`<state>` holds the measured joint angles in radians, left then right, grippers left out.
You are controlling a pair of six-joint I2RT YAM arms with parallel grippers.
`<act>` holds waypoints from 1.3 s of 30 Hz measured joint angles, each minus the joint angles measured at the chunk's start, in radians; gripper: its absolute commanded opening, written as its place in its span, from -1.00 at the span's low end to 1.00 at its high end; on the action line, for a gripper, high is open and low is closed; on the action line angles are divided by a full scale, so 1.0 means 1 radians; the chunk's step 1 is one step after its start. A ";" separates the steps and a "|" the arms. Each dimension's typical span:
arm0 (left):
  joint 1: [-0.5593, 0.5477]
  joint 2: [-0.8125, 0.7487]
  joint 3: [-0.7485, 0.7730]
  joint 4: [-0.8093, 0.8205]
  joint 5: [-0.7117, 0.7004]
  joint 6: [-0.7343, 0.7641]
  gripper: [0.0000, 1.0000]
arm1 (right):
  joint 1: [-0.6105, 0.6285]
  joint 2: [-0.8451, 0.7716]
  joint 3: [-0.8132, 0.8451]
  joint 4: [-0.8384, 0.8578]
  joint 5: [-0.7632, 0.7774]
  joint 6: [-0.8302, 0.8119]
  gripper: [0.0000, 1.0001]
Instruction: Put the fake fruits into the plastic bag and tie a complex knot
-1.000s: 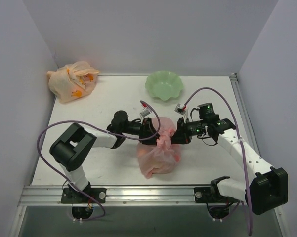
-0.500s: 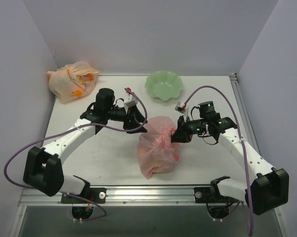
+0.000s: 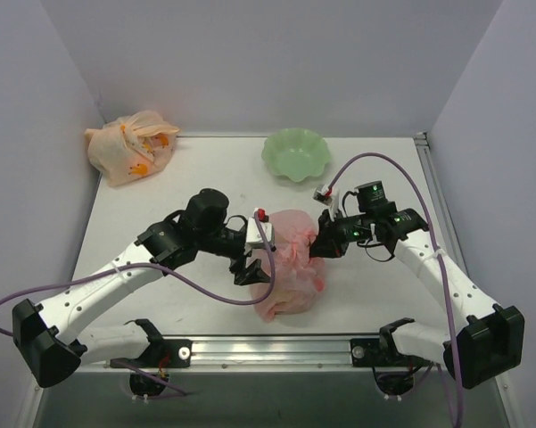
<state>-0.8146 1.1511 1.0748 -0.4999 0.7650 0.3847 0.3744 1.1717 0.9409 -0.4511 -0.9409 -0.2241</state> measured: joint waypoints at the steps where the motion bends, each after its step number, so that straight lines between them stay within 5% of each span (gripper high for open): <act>1: -0.011 0.004 0.000 0.013 -0.037 -0.011 0.71 | 0.000 0.000 0.002 -0.002 0.003 -0.002 -1.00; 11: -0.074 0.064 0.003 0.187 -0.189 -0.168 0.40 | 0.014 -0.008 0.011 -0.033 0.039 -0.011 -1.00; 13: -0.080 0.068 0.003 0.211 -0.185 -0.195 0.14 | 0.014 -0.008 0.014 -0.039 0.045 -0.013 -1.00; 14: -0.082 0.070 0.003 0.222 -0.183 -0.204 -0.25 | 0.014 -0.008 0.017 -0.042 0.047 -0.014 -1.00; 17: -0.080 0.072 0.003 0.241 -0.185 -0.231 -1.00 | 0.014 -0.008 0.028 -0.053 0.048 -0.018 -1.00; 29: 0.103 0.101 -0.139 0.288 -0.204 -0.240 -1.00 | 0.000 -0.024 0.075 -0.163 0.046 -0.118 -1.00; 39: 0.130 0.116 -0.185 0.345 -0.208 -0.213 -1.00 | -0.067 -0.024 0.111 -0.257 0.025 -0.237 -1.00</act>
<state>-0.6842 1.2671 0.8894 -0.1551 0.5571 0.1715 0.3077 1.1473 1.0523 -0.7078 -0.9161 -0.4606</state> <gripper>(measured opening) 0.039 0.034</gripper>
